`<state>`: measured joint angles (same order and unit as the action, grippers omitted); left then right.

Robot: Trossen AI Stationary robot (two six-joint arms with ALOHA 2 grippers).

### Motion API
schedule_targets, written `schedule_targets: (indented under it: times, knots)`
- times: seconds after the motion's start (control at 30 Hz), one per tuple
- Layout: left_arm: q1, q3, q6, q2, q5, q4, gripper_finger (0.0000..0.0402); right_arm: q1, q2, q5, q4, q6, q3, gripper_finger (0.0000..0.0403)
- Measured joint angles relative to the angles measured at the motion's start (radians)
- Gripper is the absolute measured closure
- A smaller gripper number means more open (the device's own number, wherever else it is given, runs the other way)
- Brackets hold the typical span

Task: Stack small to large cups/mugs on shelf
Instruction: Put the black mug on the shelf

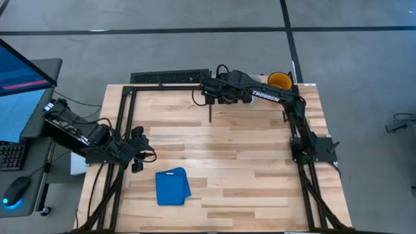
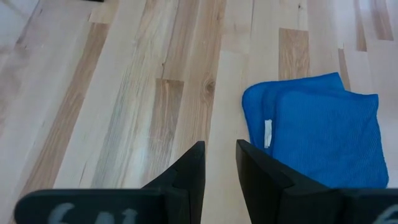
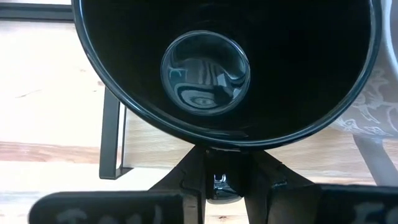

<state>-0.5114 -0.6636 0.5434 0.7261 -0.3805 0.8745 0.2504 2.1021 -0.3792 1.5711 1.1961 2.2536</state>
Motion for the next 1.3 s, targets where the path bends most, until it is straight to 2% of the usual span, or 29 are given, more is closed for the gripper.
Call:
schedule_targets:
  times: [1.2,1.3]
  knots:
    - [0.000,0.000,-0.001,0.000,0.000,0.006,0.0319,0.007,0.058,0.011,-0.005,-0.019,0.001,0.0323]
    - [0.000,0.000,-0.001,0.000,0.000,0.006,0.0319,0.007,0.058,0.018,-0.007,-0.018,0.001,0.0307]
